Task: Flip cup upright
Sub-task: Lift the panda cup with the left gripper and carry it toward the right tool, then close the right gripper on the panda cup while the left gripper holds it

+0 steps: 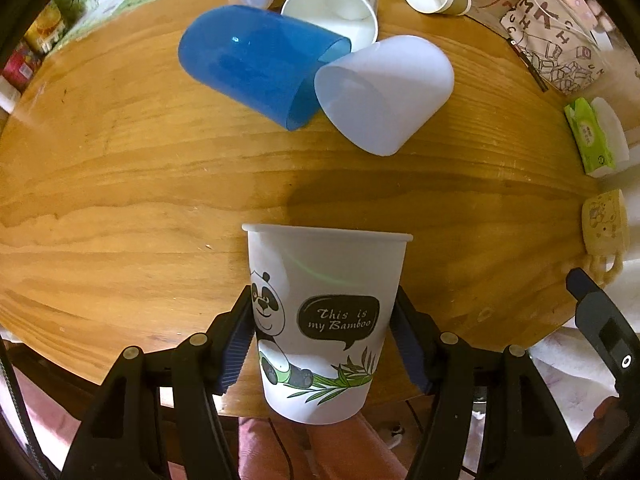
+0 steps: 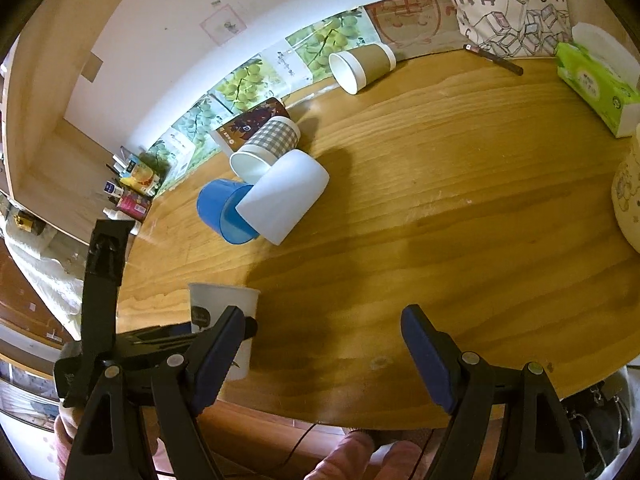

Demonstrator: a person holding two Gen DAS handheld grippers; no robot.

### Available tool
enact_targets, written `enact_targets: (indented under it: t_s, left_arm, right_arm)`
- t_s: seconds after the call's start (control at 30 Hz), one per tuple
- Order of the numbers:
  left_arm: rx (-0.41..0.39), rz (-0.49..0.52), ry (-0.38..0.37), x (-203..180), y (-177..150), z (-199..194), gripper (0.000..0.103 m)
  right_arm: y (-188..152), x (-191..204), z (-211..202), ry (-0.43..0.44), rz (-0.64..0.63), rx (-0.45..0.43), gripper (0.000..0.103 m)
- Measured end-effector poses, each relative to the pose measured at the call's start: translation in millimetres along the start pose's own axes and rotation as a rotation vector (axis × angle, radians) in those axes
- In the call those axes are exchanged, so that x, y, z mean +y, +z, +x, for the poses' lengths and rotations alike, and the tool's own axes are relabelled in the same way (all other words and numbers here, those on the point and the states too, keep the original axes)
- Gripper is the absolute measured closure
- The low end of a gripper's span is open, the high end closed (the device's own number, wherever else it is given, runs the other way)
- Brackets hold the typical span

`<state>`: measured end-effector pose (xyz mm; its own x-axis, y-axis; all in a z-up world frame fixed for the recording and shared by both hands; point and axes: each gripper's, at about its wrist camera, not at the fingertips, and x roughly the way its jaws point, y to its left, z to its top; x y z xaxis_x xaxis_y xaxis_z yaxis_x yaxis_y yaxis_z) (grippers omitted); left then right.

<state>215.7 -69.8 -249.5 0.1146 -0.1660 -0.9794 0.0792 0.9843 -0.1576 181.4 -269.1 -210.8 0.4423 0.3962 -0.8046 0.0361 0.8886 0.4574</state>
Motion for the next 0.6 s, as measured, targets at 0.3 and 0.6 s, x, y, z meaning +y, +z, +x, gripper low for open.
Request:
enact_targets:
  t_s: [0.3, 0.6]
  left_arm:
    - [0.012, -0.022, -0.065, 9.9, -4.3, 2.1, 0.032]
    - [-0.022, -0.001, -0.135, 21.5, -14.6, -8.5, 0.020]
  right_arm:
    - [8.4, 1.2, 14.0, 0.011, -0.007, 0.042, 0.022]
    - [10.8, 6.5, 33.1, 0.061, 0.017, 0.131, 0.022]
